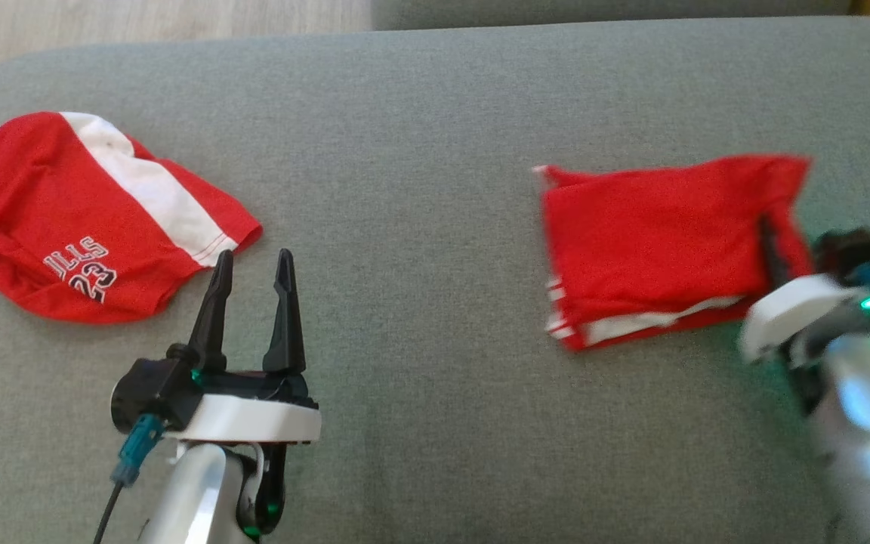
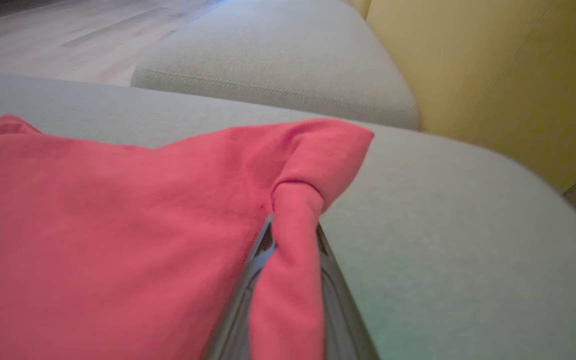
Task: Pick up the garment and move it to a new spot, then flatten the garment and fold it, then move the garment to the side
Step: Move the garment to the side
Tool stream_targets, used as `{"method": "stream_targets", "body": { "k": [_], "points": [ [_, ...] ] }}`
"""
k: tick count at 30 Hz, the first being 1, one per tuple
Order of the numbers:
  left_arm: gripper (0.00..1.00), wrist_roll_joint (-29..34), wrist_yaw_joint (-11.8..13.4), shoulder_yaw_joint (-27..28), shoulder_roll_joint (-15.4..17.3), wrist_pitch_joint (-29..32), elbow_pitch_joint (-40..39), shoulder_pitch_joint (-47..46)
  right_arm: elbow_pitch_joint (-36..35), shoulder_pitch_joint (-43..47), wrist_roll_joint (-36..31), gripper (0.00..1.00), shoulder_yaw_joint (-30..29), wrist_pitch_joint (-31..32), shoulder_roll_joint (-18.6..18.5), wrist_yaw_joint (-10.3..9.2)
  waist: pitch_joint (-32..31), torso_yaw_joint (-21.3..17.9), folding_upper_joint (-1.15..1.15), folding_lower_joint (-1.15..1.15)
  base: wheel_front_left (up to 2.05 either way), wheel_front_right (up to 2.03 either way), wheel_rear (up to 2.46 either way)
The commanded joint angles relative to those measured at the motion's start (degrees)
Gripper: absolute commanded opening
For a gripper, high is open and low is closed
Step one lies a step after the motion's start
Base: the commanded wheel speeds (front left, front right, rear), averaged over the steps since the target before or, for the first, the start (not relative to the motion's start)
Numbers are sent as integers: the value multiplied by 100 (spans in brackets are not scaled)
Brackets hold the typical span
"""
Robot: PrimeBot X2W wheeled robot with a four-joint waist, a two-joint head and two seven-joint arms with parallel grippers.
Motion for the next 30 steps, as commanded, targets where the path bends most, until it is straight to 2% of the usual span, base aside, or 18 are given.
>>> {"method": "stream_targets", "body": {
  "k": [1, 9, 16, 21, 29, 30],
  "points": [
    [100, -3, -3, 227, 22, -29, -191, -174, -240, -293, -80, 0, 64, 8, -139, 37, 19, -15, 0, 0, 0, 0, 0],
    [100, 30, -59, 191, 22, -29, -238, -297, -297, -635, -261, 0, -102, 354, -1373, 37, 347, 42, 0, 0, 0, 0, 0],
    [100, 39, -97, 193, 22, -29, -258, -453, -57, -916, -502, 0, -570, 577, -2146, 37, 665, 203, 0, 0, 0, 0, 0],
    [100, 27, -106, 175, 22, -29, -281, -524, 73, -1113, -804, 0, -973, 573, -2376, 37, 816, 262, 0, 0, 0, 0, 0],
    [100, 16, -101, 139, 22, -29, -275, -591, 148, -1340, -1296, 0, -1473, 558, -2347, 37, 925, 285, 0, 0, 0, 0, 0],
    [100, 16, -101, 140, 22, -29, -266, -603, 136, -1368, -1345, 74, -1539, 539, -2324, 37, 928, 283, 0, 0, 0, 0, 0]
  ]
}}
